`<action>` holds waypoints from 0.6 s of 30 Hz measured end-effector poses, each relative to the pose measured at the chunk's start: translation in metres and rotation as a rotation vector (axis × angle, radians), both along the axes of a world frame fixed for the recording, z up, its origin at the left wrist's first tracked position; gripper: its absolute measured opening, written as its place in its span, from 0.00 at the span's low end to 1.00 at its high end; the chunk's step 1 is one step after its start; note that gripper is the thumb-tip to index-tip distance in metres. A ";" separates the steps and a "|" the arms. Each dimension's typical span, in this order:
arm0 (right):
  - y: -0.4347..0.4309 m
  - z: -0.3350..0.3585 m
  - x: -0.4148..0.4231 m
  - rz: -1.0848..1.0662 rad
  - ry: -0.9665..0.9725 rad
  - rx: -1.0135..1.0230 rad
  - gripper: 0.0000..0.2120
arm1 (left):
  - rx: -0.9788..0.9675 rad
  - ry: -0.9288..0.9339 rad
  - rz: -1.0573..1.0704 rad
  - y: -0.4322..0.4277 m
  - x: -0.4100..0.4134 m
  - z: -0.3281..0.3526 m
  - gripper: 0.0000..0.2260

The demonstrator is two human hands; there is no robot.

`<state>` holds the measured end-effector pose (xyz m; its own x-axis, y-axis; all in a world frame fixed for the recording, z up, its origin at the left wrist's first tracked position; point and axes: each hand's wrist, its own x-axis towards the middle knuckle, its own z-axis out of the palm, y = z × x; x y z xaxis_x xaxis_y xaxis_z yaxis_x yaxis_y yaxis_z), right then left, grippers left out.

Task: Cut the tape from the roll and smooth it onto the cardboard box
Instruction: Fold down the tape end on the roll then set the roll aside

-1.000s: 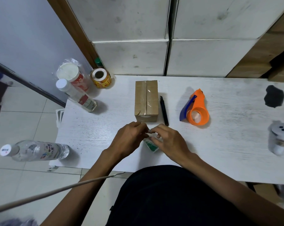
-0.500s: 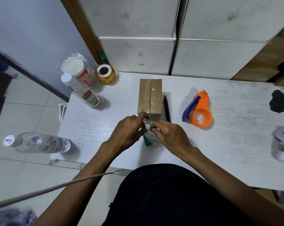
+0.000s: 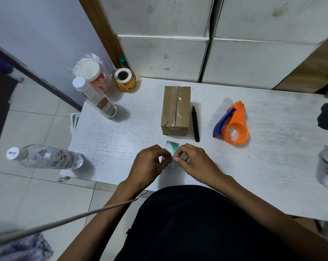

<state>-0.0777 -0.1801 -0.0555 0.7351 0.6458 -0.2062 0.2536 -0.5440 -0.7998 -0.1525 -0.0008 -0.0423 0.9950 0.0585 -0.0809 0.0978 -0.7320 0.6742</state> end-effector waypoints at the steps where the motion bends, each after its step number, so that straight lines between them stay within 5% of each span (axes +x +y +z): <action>1: 0.001 0.000 -0.001 -0.005 0.017 -0.001 0.03 | 0.000 0.004 0.011 0.000 -0.001 -0.001 0.03; 12: 0.004 0.007 -0.001 -0.075 0.110 -0.013 0.03 | -0.005 0.070 0.015 0.007 -0.002 0.000 0.02; 18: 0.008 0.006 -0.002 -0.165 0.150 -0.013 0.05 | -0.130 0.092 0.142 0.003 -0.003 0.005 0.14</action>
